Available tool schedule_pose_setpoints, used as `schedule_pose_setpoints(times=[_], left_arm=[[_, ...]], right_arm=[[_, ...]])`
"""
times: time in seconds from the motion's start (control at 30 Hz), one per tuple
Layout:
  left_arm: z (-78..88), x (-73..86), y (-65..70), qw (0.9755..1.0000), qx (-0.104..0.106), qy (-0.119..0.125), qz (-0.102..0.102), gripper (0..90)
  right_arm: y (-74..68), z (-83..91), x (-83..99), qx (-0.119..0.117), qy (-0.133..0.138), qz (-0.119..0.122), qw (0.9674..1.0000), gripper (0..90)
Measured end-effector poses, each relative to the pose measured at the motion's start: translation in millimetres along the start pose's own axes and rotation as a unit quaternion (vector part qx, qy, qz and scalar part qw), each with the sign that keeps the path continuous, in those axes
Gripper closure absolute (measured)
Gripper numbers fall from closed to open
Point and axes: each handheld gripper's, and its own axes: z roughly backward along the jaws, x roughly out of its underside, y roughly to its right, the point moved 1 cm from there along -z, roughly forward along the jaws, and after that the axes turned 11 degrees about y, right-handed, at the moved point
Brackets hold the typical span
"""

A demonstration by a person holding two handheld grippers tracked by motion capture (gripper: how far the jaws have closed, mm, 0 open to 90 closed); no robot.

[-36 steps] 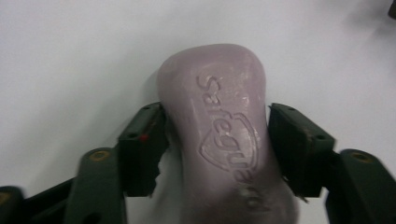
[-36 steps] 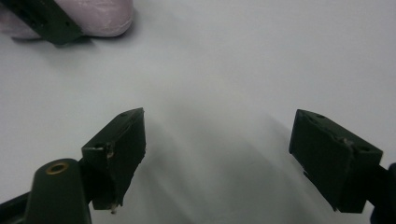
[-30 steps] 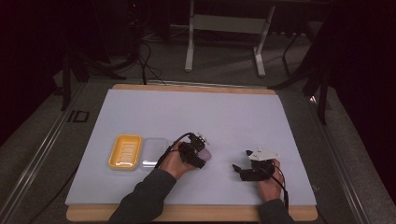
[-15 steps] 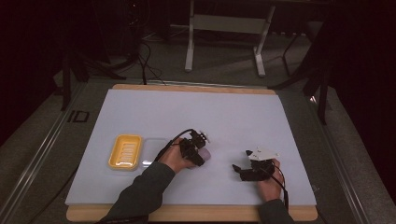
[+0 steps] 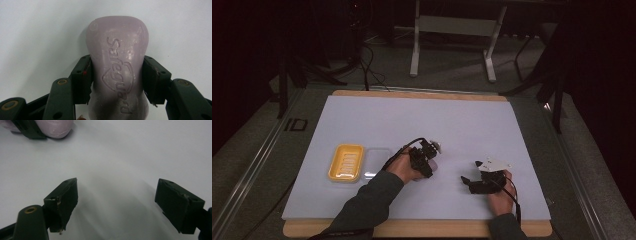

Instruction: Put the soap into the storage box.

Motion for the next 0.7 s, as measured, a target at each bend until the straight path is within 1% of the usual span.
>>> schedule_pose_setpoints(times=[0.2,0.23,0.33,0.4,0.5,0.6,0.7], left_arm=[[-1.5,-4.6,1.0,0.9999,-0.004,-0.013,-0.008,46.5],[-1.7,-4.9,0.9,0.9999,-0.003,-0.015,-0.004,46.5],[-2.0,-6.1,0.8,0.9998,-0.002,-0.021,0.000,47.2],[-2.0,-7.1,1.0,0.9997,-0.003,-0.025,-0.004,47.8],[-2.3,-7.6,0.9,0.9996,-0.002,-0.027,-0.004,48.4],[-2.5,-10.0,0.8,0.9992,0.002,-0.036,-0.015,48.8],[-1.9,-9.8,-0.9,0.9991,0.010,-0.038,-0.017,49.1]], right_arm=[[-0.2,0.0,0.0,0.000,-0.001,0.002,1.0000,18.2],[-0.1,0.0,0.0,0.000,-0.001,0.002,1.0000,18.2],[-0.4,0.0,0.0,0.000,-0.001,0.002,1.0000,18.2],[-0.5,-0.1,0.0,0.000,-0.001,0.002,1.0000,18.2],[-0.4,-0.1,0.0,0.000,-0.001,0.002,1.0000,18.2],[-0.4,0.0,0.0,0.000,-0.001,0.002,1.0000,18.2],[-0.2,0.1,0.0,0.000,0.000,0.002,1.0000,18.2]])
